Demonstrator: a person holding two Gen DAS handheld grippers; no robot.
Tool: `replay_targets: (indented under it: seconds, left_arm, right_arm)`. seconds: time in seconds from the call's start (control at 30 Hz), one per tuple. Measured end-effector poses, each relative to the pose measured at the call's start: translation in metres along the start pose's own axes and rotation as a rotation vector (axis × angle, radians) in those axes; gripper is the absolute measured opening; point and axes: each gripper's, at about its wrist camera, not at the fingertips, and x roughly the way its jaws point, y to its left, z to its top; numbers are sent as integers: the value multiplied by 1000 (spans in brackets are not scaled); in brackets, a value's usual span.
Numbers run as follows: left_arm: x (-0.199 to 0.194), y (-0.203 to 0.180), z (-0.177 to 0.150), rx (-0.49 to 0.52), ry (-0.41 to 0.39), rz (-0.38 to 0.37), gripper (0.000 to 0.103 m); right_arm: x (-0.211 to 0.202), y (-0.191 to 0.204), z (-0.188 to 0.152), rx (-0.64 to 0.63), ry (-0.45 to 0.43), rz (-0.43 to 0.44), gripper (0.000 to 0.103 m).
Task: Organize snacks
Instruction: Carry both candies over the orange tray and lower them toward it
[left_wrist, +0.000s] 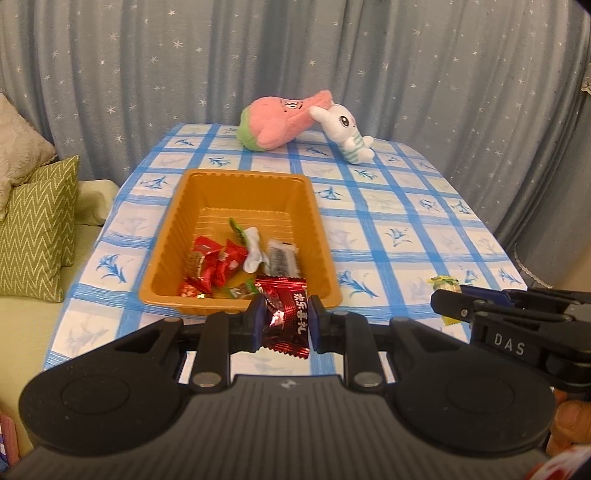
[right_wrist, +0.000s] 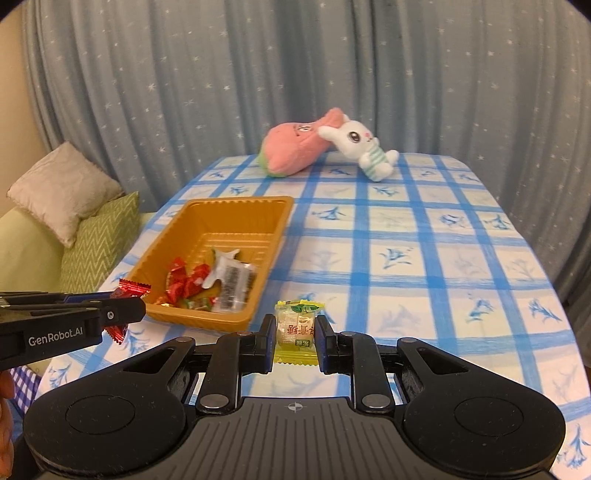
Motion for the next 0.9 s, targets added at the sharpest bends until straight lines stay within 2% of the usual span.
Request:
replay_targets:
  seconds: [0.5, 0.9]
  left_arm:
    - [20, 28, 11, -4, 10, 12, 21]
    - [46, 47, 32, -1, 16, 13, 22]
  right_arm:
    - [36, 26, 11, -39, 22, 33, 22]
    - [72, 42, 34, -51, 22, 65, 22]
